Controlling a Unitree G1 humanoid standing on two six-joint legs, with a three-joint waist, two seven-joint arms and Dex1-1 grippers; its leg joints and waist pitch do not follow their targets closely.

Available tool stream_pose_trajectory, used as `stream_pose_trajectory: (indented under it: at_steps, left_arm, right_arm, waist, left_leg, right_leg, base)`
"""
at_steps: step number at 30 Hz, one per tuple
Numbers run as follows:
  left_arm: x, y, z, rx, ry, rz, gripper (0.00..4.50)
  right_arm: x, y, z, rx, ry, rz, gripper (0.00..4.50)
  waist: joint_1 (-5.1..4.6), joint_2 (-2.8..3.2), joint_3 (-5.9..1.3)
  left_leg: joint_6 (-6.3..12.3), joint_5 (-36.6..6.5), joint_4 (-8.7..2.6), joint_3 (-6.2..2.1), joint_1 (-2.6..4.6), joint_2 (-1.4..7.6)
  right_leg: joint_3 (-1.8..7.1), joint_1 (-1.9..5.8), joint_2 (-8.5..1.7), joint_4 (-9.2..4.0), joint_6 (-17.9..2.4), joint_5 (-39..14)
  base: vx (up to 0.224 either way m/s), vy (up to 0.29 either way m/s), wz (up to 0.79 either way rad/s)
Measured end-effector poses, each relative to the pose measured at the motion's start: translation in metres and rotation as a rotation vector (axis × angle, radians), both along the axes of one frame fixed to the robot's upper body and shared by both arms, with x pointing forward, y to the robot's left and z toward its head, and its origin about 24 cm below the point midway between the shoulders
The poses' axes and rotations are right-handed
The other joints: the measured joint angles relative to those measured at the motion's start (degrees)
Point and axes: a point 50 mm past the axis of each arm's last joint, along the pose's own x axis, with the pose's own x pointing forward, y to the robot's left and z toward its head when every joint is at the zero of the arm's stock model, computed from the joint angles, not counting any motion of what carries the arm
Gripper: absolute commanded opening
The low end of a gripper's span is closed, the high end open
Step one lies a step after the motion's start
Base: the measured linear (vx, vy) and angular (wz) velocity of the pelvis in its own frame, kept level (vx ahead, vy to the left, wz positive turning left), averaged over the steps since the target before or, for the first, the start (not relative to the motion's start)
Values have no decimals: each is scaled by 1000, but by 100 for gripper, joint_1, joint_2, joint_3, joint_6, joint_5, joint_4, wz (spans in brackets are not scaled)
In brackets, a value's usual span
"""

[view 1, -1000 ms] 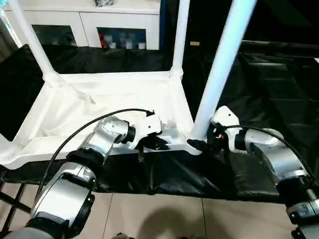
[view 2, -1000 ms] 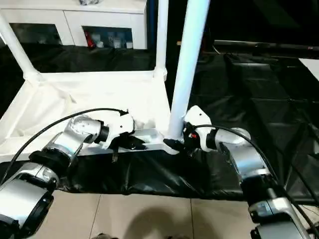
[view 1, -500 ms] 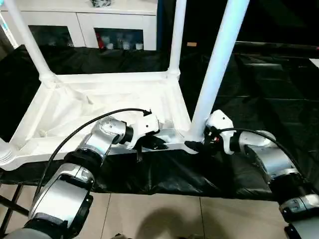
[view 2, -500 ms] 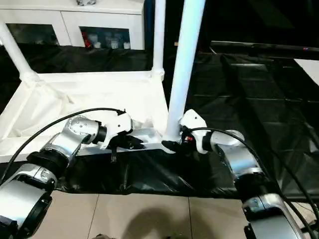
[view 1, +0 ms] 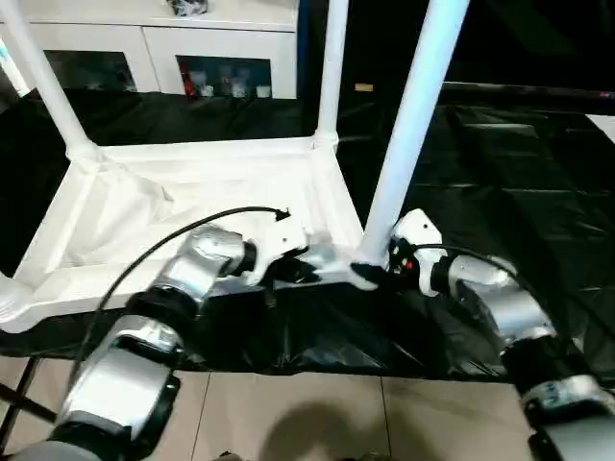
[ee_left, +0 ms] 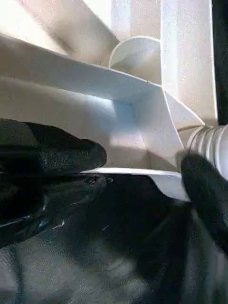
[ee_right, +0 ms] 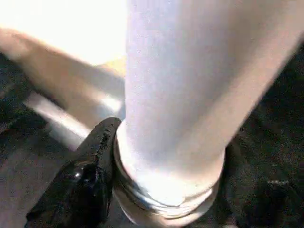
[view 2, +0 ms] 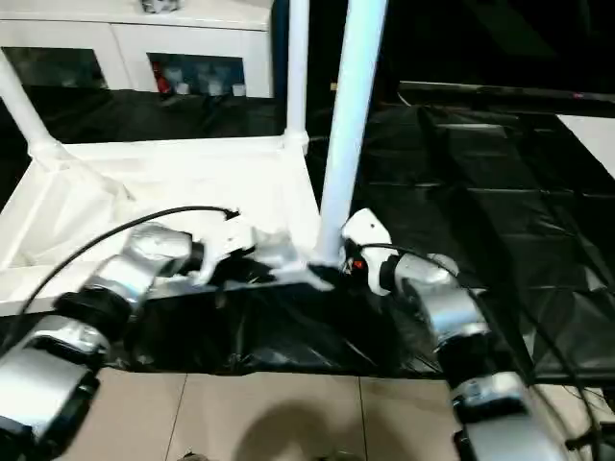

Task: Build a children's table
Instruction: Rotate leg to tighten

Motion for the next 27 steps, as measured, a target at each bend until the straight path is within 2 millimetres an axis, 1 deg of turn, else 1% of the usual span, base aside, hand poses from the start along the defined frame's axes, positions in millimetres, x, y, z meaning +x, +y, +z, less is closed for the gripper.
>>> stream_pose_trajectory:
  at_steps: [1, 3, 4, 5, 6, 8, 9, 10, 12, 14, 15, 20, 23, 24, 25, 26, 27]
  left_arm:
    - [0, -7, -2, -16, 3, 29, 0]
    - [-1, -16, -3, -31, -3, 48, 0]
    - [-1, -19, -4, -35, -10, 57, 0]
    - [-1, -19, -4, -34, -13, 57, 0]
    - [-1, -19, -4, -33, -15, 55, 0]
    - [-2, -16, -3, -28, -27, 36, 0]
    - [-2, -14, -3, -26, -31, 29, 0]
    - [-2, -12, -2, -25, -34, 21, 0]
    - [-4, -7, -1, -23, -43, -9, 0]
    - [-5, 2, 0, -17, -52, -52, 0]
    - [-6, 7, 1, -9, -56, -64, 0]
    - [-11, 23, 4, 9, -82, -145, 0]
    - [-13, 29, 6, 5, -73, -170, 0]
    - [-14, 32, 6, -3, -55, -175, 28]
    - [-15, 33, 5, -15, -34, -181, 45]
    - [-16, 34, 5, -21, -26, -182, 56]
    - [-16, 35, 6, -36, -14, -181, 56]
  right_arm:
    - [1, 1, -1, 11, -2, -80, 272]
    - [2, 5, -2, 1, -15, -135, 272]
    - [2, 10, -2, 2, -25, -143, 272]
    - [2, 13, -3, 5, -30, -141, 307]
    - [2, 14, -3, 7, -34, -139, 307]
    - [2, 15, -2, 27, -38, -118, 344]
    - [1, 16, -1, 40, -36, -102, 344]
    - [1, 16, -1, 54, -35, -87, 357]
    - [-3, 10, 0, 61, -34, -25, 379]
    - [-6, 5, 4, 40, -32, 81, 385]
    - [-7, 3, 6, 23, -36, 123, 393]
    - [-8, 0, 18, -10, -68, 295, 393]
    - [-10, -1, 21, -2, -61, 372, 393]
    - [-11, -1, 21, -2, -57, 386, 397]
    - [-12, -3, 21, -5, -53, 399, 398]
    - [-12, -3, 21, -6, -52, 403, 398]
    - [-12, -4, 21, -8, -49, 412, 398]
  waist:
    - [-2, -1, -2]
    - [-20, 10, -8]
    - [-55, 10, -8]
    - [-80, 13, -9]
    - [-94, 18, -12]
    - [-137, 19, -12]
    - [-155, 19, -12]
    - [-165, 19, -12]
    - [-154, 20, -12]
    - [-154, 20, -12]
    - [-149, 20, -12]
    - [-130, 17, -10]
    - [-93, -5, 2]
    - [-68, -9, 4]
    - [-37, -10, 5]
    - [-26, -11, 6]
    - [-3, -13, 7]
  left_leg:
    - [0, 0, 0, 1, 7, -4]
    - [-1, -1, -7, 0, 9, -5]
    - [-1, -1, -12, -1, 6, -5]
    - [0, -1, -13, -6, 5, -5]
    - [0, -1, -15, -6, 5, -5]
    - [0, -1, -19, -5, 3, -6]
    - [0, -1, -21, -5, 1, -6]
    - [1, -1, -27, -5, 2, -6]
    - [1, -1, -36, -6, -6, -5]
    - [2, 0, -40, -11, -39, 2]
    - [3, 0, -40, -15, -45, 5]
    - [10, 5, -40, -12, -57, 10]
    - [5, 2, -35, -8, -57, 10]
    - [4, 1, -34, -6, -57, 10]
    - [3, 0, -34, -3, -57, 9]
    - [2, 0, -34, -2, -57, 9]
    - [2, 0, -34, -1, -57, 9]
  right_leg:
    - [3, 9, -2, -6, 7, -4]
    - [3, 20, -1, -36, 9, -5]
    - [1, 20, -1, -49, 9, -5]
    - [-2, 20, 0, -61, 9, -4]
    - [-3, 20, 0, -68, 9, -3]
    - [-1, 19, 0, -68, 7, 0]
    - [-2, 18, 0, -67, 5, 6]
    - [-3, 14, 1, -66, 5, 14]
    - [-6, 2, 2, -64, 3, 22]
    - [-10, -24, 10, -60, -19, 35]
    - [-16, -36, 12, -59, -20, 36]
    - [-20, -45, 12, -62, -18, 34]
    - [-18, -44, 10, -62, -20, 35]
    - [-18, -44, 10, -62, -20, 35]
    - [-15, -44, 9, -62, -20, 35]
    - [-14, -45, 9, -62, -20, 35]
    - [-14, -45, 9, -62, -21, 35]
  base:
    - [0, 0, 0]
    - [0, 0, 0]
    - [0, 0, 0]
    - [0, 0, 0]
    - [0, 0, 0]
    - [0, 0, 0]
    - [0, 0, 0]
    - [0, 0, 0]
    - [0, 0, 0]
    - [0, 0, 0]
    - [0, 0, 0]
    - [0, 0, 0]
    - [0, 0, 0]
    - [0, 0, 0]
    - [0, 0, 0]
    - [0, 0, 0]
    - [0, 0, 0]
